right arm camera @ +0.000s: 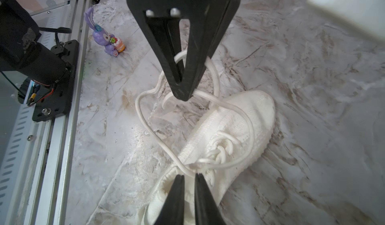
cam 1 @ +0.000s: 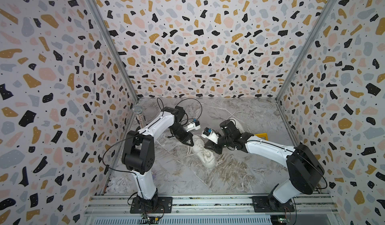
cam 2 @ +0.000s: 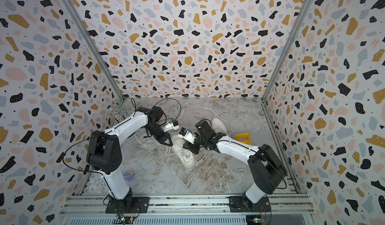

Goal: Tie the shoes
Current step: Cross the shoelace with the shoelace.

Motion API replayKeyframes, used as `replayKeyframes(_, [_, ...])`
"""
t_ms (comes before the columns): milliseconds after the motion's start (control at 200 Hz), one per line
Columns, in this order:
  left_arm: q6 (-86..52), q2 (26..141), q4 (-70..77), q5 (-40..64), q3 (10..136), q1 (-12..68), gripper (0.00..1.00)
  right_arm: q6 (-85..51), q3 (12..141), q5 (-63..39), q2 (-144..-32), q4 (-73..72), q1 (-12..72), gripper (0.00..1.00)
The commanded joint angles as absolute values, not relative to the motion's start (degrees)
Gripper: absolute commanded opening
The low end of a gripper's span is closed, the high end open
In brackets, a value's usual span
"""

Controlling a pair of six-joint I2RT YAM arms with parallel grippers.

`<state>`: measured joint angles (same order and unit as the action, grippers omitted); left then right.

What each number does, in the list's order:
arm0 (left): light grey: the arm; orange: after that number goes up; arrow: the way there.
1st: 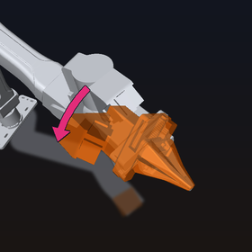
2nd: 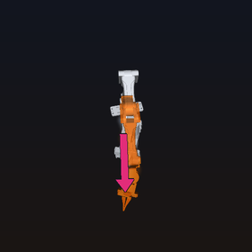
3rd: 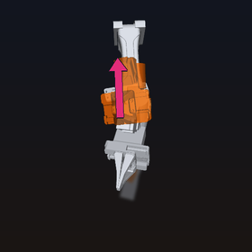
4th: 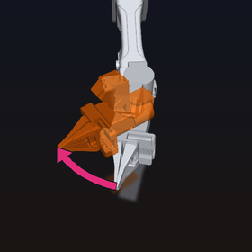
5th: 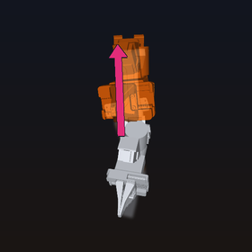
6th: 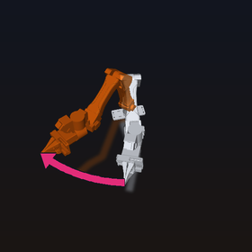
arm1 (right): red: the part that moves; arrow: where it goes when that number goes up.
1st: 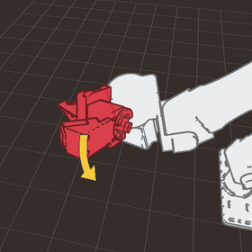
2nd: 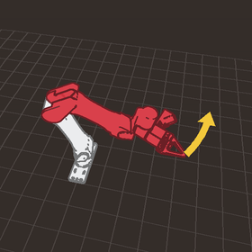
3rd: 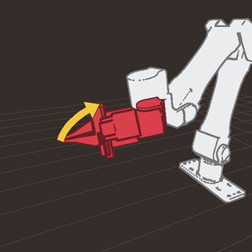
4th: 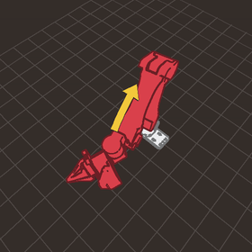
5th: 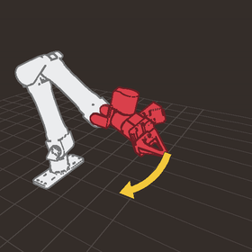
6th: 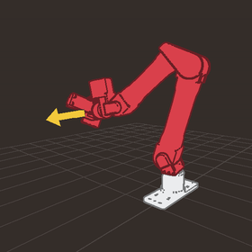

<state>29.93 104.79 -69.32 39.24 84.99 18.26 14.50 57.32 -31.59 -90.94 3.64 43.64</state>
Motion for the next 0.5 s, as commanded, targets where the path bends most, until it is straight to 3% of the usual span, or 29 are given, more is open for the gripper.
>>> replayKeyframes(0, [33.7,104.35,-76.29,44.81,87.5,17.23,0.0,12.24,59.37,-30.88,-92.2,-0.47,44.71,0.14])
replayKeyframes(240, [33.59,104.35,-77.35,47.58,88.53,16.87,0.0,4.31,59.44,-28.65,-96.38,-7.74,45.59,0.16])
replayKeyframes(491, [33.57,104.55,-77.34,48.54,88.95,16.87,0.0,0.38,60.54,-28.91,-99.52,-11.88,45.78,0.28])
